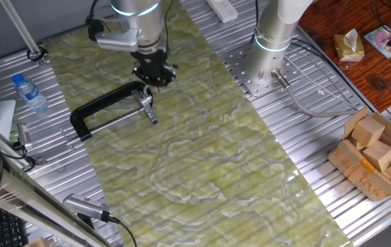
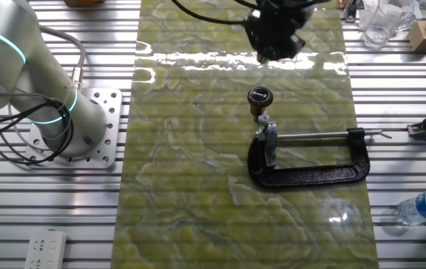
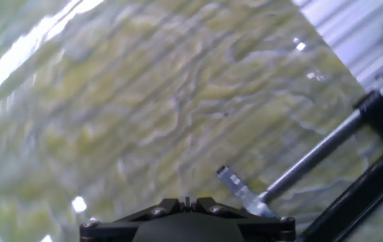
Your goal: Pull up the lever
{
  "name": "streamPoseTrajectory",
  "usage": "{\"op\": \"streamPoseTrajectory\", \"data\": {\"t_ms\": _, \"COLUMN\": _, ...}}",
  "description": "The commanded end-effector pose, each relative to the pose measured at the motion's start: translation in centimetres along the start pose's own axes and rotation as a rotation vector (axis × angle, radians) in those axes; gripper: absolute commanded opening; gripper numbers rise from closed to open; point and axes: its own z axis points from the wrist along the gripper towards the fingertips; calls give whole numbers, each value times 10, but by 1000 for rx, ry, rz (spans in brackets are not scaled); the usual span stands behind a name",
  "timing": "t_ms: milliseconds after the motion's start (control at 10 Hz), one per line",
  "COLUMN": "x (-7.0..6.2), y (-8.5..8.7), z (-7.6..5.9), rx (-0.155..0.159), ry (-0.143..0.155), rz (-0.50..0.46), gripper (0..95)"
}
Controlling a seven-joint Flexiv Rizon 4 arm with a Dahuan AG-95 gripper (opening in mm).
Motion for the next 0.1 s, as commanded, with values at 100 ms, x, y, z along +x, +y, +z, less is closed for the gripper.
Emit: {"op": "streamPoseTrajectory", "data": {"t_ms": 100, "x": -24, "y": 24, "z": 9, "rx": -3, "ry": -33, "rz": 248, "gripper": 0}}
